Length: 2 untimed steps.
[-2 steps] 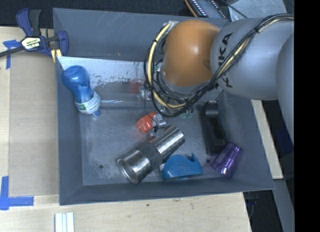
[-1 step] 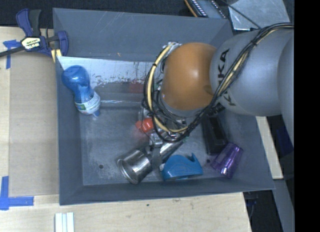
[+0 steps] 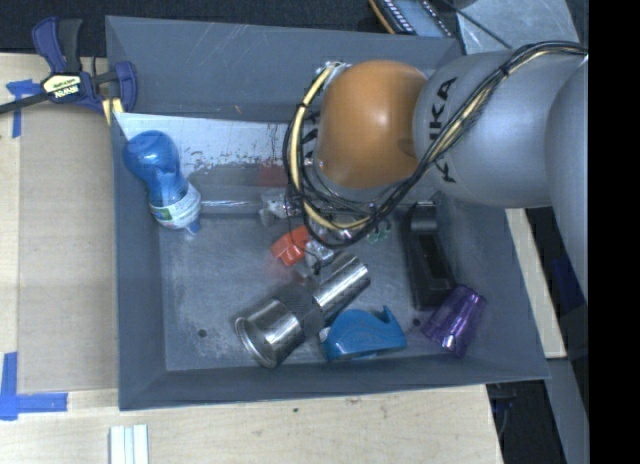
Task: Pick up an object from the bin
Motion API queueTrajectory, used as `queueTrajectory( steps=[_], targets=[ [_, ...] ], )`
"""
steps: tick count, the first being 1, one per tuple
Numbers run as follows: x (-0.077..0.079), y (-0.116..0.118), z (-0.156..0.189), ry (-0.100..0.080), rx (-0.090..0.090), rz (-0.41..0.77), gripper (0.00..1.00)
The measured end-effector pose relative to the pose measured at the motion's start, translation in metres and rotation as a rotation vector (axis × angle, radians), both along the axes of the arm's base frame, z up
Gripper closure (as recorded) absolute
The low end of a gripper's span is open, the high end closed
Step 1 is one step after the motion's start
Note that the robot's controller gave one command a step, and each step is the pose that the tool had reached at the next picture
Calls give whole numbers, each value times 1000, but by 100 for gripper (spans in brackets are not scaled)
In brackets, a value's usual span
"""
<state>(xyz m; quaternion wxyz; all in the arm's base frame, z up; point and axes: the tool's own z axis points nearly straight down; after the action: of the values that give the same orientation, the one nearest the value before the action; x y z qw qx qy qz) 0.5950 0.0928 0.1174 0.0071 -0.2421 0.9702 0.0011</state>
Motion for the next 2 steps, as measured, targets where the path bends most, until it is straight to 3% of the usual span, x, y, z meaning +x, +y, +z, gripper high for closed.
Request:
queueTrajectory(
  steps=[1, 2],
  targets=[
    [3, -10, -31, 6, -1, -210, 100],
    [3, -10, -31, 6, -1, -211, 100]
  ],
)
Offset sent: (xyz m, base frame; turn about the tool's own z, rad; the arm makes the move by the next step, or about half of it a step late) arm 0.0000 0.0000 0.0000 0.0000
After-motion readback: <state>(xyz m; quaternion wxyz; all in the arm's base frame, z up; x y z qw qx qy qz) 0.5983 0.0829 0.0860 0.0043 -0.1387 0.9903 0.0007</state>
